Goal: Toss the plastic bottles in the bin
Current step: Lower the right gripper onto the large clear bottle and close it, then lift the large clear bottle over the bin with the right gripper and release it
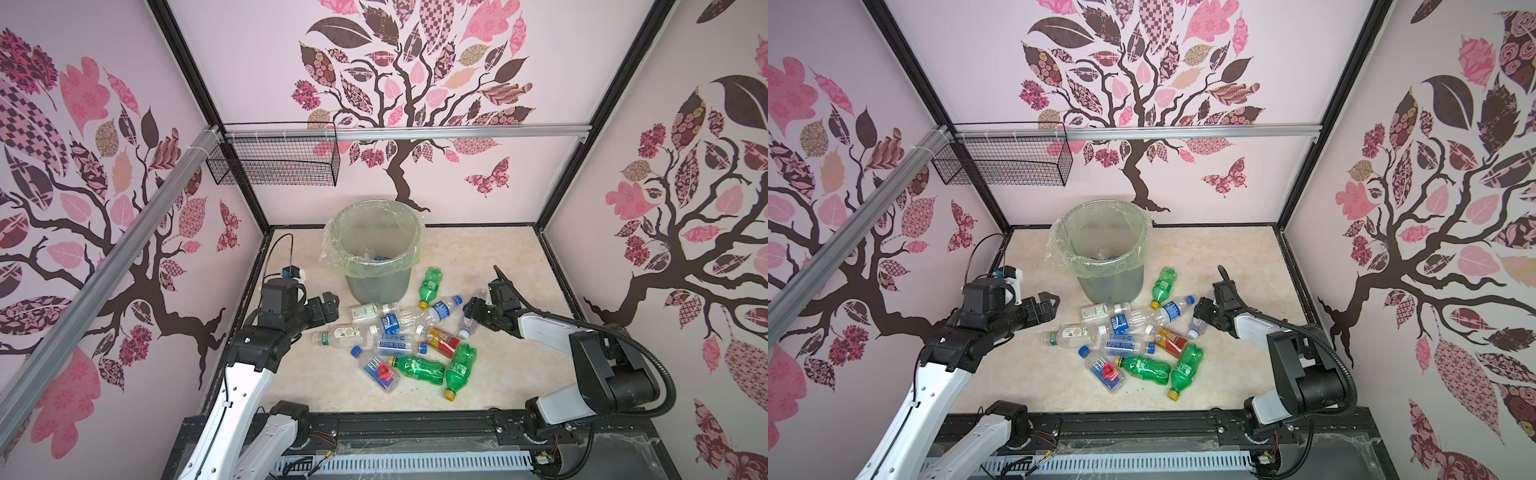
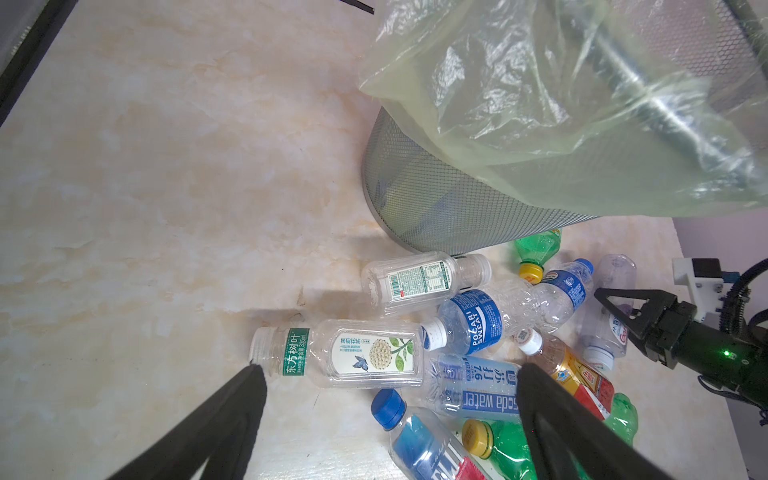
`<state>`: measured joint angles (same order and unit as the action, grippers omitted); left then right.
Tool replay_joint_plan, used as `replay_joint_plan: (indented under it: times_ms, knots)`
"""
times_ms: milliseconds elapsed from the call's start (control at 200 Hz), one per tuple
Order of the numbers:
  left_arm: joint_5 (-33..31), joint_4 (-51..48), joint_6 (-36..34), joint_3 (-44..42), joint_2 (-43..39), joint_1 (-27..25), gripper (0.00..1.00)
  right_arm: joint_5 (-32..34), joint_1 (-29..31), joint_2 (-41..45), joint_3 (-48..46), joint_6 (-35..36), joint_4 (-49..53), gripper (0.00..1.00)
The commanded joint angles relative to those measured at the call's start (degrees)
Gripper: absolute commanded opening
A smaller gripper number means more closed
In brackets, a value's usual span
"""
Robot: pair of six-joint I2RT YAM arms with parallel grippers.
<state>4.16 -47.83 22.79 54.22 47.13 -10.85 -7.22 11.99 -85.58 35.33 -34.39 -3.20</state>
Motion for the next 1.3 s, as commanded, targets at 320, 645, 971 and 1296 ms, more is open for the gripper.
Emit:
replay_joint_plan:
  times_ms: [320, 645, 971, 1296]
  knots:
    - [-1.18, 2.39, -2.03, -3.24, -1.22, 0.24, 0.98, 3.68, -0.83, 1.65, 1.82, 4.16, 4.86, 0.5]
    - [-1.3, 3.06, -2.49, -3.41, -0.55, 0.31, 0.98, 5.1, -0.91, 12.2, 8.17, 10.74, 13.73, 0.5]
    - [-1.61, 3.88, -2.66, -3.94, -0.92, 0.26, 0.98, -11.72, -0.91, 23.8, 12.58, 15.12, 9.29, 0.49]
    - [-2.73, 3.44, -2.66, -4.12, -1.78, 0.32, 0.98, -29.57, -0.91, 30.38, 14.76, 14.59, 1.1, 0.51]
